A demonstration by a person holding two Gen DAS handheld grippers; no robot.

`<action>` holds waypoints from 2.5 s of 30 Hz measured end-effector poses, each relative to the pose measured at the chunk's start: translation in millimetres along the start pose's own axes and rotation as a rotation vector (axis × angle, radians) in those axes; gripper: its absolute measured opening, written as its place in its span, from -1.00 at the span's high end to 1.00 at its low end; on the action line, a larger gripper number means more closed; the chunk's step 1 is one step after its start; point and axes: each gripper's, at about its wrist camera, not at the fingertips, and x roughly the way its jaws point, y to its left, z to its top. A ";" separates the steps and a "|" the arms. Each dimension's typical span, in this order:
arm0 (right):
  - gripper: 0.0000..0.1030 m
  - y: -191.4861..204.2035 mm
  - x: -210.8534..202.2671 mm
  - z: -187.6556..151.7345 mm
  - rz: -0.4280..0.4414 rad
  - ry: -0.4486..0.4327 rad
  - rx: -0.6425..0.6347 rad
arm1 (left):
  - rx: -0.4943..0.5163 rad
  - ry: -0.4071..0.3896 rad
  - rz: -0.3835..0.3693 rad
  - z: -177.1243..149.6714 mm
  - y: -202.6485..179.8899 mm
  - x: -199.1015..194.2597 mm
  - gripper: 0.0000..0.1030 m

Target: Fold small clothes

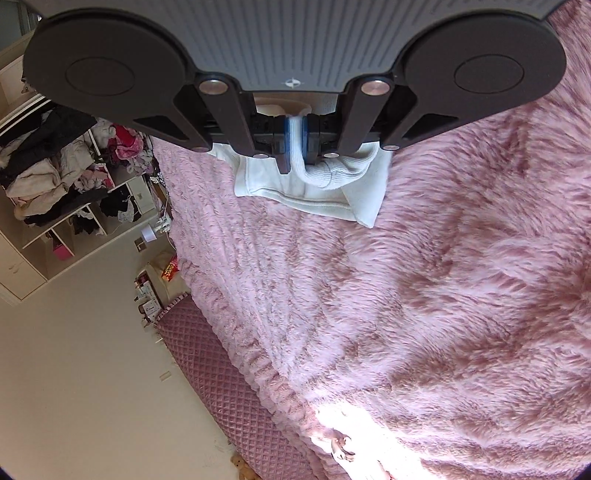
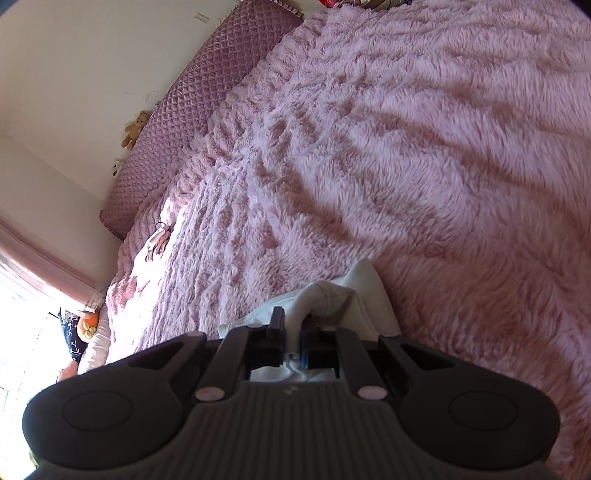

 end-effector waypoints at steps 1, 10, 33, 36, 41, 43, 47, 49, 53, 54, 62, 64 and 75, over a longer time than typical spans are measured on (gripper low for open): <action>0.95 -1.2 2.7 0.0 -0.004 0.002 0.001 | -0.006 0.004 0.004 -0.6 2.0 0.9 0.89; 0.77 1.6 3.1 1.3 -0.014 0.021 0.016 | -0.072 0.018 0.031 13.6 -1.1 -2.9 0.65; 0.09 -18.1 -169.6 -74.5 -0.203 0.094 -0.593 | 0.304 0.141 0.105 -83.0 -27.1 -139.6 0.26; 0.09 -25.8 -170.3 -82.5 -0.224 0.105 -0.626 | 0.311 0.165 0.122 -93.1 -25.1 -143.1 0.21; 0.09 -22.6 -167.1 -90.7 -0.217 0.111 -0.643 | 0.286 0.182 0.131 -95.5 -20.5 -141.6 0.20; 0.09 -19.6 -164.9 -94.1 -0.214 0.117 -0.652 | 0.279 0.177 0.128 -96.5 -21.0 -140.1 0.20; 0.09 -13.0 -159.5 -100.4 -0.202 0.128 -0.676 | 0.268 0.178 0.126 -96.1 -22.0 -134.2 0.20; 0.12 -10.2 -156.7 -103.3 -0.199 0.132 -0.691 | 0.264 0.178 0.123 -96.4 -22.7 -131.0 0.20; 0.68 -5.1 -151.0 -107.8 -0.201 0.149 -0.726 | 0.280 0.173 0.099 -98.8 -26.0 -126.7 0.22; 0.77 -4.3 -149.9 -108.4 -0.202 0.153 -0.733 | 0.298 0.170 0.094 -100.7 -28.6 -126.2 0.40; 0.96 -2.1 -154.8 -109.9 -0.205 0.135 -0.745 | 0.401 0.148 0.141 -110.7 -43.9 -127.1 0.92; 0.97 -0.7 -159.9 -109.5 -0.198 0.124 -0.743 | 0.385 0.120 0.146 -109.6 -44.5 -133.2 0.93; 0.99 -21.0 -184.3 -108.6 -0.233 0.130 -0.707 | 0.282 0.159 0.254 -103.0 -19.7 -143.4 0.95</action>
